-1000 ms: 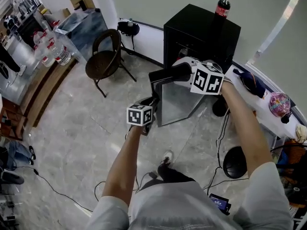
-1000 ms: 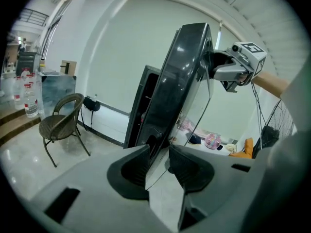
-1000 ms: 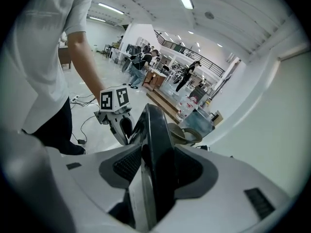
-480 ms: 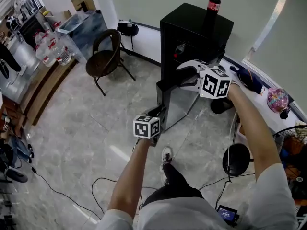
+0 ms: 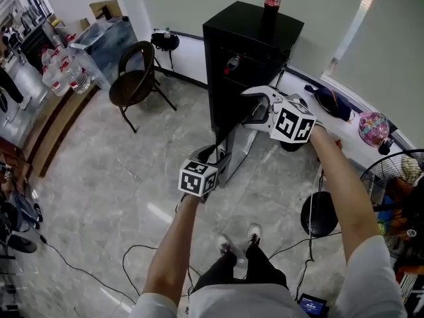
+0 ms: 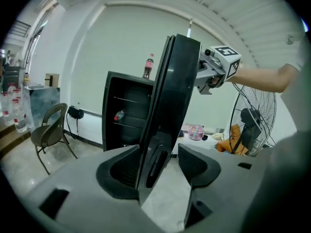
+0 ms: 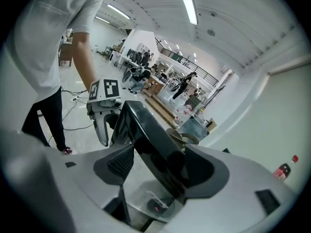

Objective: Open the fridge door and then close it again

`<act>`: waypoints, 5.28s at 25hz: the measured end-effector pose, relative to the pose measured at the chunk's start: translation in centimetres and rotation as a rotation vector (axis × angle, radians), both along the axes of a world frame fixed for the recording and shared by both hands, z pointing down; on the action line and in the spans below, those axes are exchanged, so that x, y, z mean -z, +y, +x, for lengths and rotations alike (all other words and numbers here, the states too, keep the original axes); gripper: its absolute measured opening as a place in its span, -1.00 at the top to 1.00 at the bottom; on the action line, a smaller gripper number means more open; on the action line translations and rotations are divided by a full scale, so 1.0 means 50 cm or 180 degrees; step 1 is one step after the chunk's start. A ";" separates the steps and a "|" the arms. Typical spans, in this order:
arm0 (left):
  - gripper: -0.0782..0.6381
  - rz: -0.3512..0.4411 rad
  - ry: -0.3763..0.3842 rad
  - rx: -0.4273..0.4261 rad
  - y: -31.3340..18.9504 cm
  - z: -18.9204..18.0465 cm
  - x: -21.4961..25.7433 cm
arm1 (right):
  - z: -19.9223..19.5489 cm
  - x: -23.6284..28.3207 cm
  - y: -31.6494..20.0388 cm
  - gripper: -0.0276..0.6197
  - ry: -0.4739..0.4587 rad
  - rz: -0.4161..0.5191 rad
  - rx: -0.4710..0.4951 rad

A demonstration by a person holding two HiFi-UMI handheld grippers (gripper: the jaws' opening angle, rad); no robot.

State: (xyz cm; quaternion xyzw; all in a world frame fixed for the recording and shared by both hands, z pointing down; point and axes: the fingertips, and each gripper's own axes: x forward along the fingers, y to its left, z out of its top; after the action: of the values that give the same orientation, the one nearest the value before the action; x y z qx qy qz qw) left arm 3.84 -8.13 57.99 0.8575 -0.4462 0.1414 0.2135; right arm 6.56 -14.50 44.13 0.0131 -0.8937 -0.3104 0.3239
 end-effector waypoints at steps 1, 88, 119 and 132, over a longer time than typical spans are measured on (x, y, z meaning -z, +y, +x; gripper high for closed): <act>0.16 0.0009 -0.0005 0.0017 0.005 0.008 0.000 | 0.011 0.001 0.006 -0.02 -0.0022 -0.0024 -0.0032; 0.37 0.1082 -0.0403 -0.0142 0.104 0.108 0.368 | 0.612 0.033 0.223 0.57 -0.2085 -0.0743 -0.3166; 0.41 0.1787 -0.0688 0.0231 0.154 0.139 0.588 | 0.551 0.306 0.224 0.66 -0.2478 -0.0208 -0.2427; 0.41 0.1249 -0.0733 -0.0283 0.071 0.297 0.439 | 0.754 0.094 0.116 0.24 -0.2394 -0.0790 -0.3252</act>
State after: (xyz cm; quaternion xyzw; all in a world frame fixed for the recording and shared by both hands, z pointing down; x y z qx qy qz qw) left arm 18.68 -4.59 36.03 0.8796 -0.4484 0.1581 -0.0161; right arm 44.24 -8.70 39.43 0.5071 -0.8565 0.0143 0.0947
